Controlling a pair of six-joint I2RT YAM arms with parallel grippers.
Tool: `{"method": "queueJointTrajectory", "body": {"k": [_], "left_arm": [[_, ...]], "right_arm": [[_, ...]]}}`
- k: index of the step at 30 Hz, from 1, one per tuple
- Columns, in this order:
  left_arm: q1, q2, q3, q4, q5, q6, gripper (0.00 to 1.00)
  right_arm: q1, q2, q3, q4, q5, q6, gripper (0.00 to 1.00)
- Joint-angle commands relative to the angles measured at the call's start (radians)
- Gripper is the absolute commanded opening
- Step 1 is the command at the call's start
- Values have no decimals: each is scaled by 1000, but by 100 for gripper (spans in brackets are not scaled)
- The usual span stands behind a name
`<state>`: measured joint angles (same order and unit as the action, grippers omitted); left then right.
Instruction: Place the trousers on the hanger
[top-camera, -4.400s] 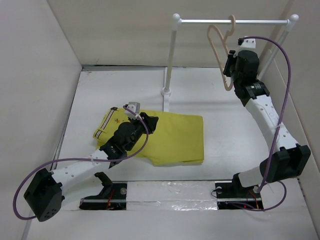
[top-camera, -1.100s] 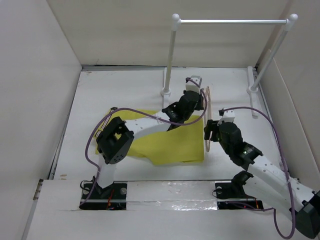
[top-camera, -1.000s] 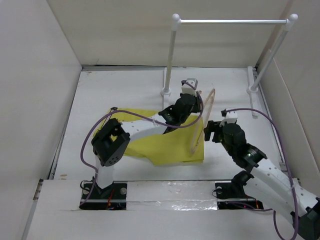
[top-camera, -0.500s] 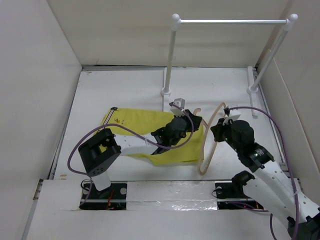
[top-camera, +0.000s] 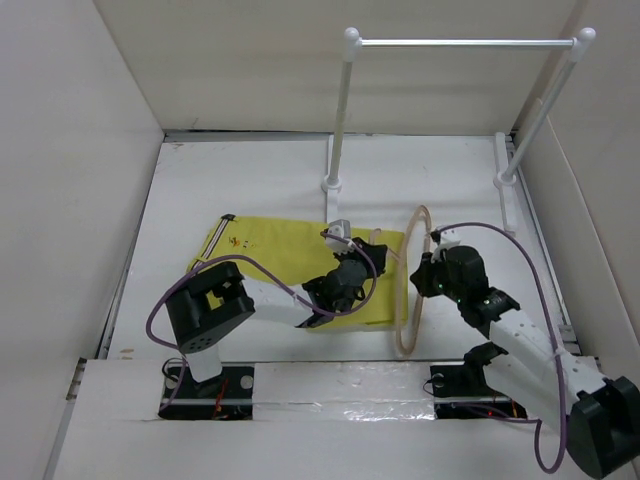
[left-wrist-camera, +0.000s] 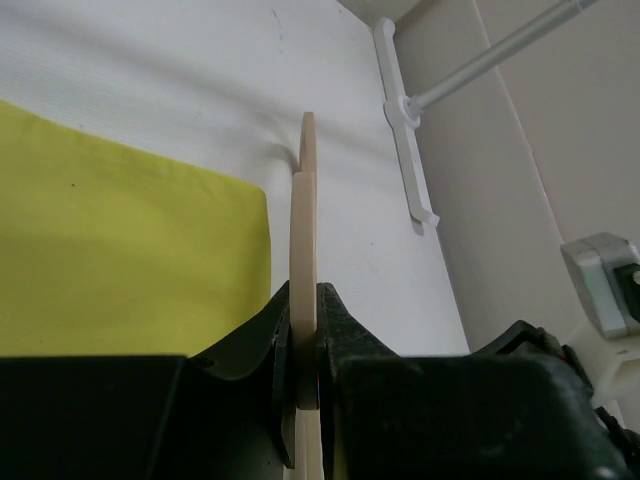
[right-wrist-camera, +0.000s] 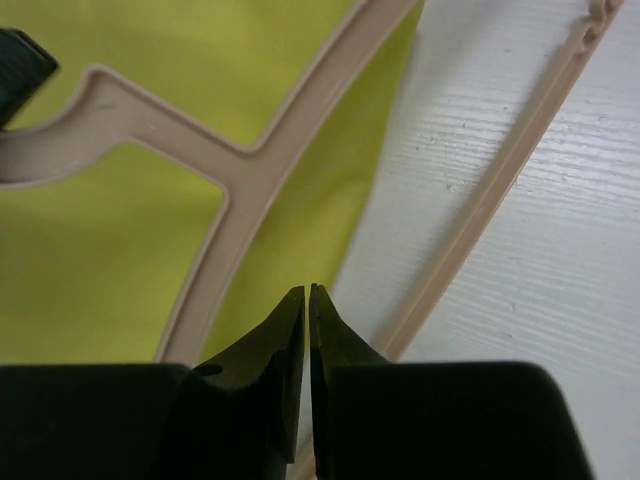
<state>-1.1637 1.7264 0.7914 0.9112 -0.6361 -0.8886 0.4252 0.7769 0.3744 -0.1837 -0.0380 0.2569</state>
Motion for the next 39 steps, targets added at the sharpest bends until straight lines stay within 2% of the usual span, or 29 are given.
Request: {"method": "queueJointTrajectory", "body": {"k": [1, 4, 9, 15, 20, 26, 29, 30, 32, 35, 39], "left_arm": [[1, -5, -4, 110, -103, 43, 0], [1, 1, 5, 109, -119, 85, 0], [39, 27, -1, 98, -79, 70, 0], [50, 38, -11, 95, -51, 73, 0], [50, 45, -15, 97, -43, 85, 0], [59, 38, -47, 127, -40, 119, 0], [59, 35, -64, 143, -45, 134, 0], [59, 36, -70, 141, -45, 137, 0], [59, 36, -78, 146, -53, 146, 0], [68, 21, -107, 152, -65, 155, 0], [79, -14, -156, 152, -77, 172, 0]], "right_arm": [[-38, 65, -15, 215, -85, -24, 15], [-69, 159, -15, 289, -134, -34, 24], [-91, 330, 5, 358, -145, -36, 40], [-91, 433, 6, 437, -141, -21, 44], [-91, 472, 18, 437, -163, -18, 46], [-100, 486, 26, 418, -240, -48, 33], [-100, 466, 24, 406, -273, -50, 19], [-109, 460, 24, 405, -296, -51, 8], [-120, 443, 17, 411, -315, -41, 2], [-131, 360, 0, 396, -326, -21, 0], [-152, 222, 32, 278, -304, -38, 0]]}}
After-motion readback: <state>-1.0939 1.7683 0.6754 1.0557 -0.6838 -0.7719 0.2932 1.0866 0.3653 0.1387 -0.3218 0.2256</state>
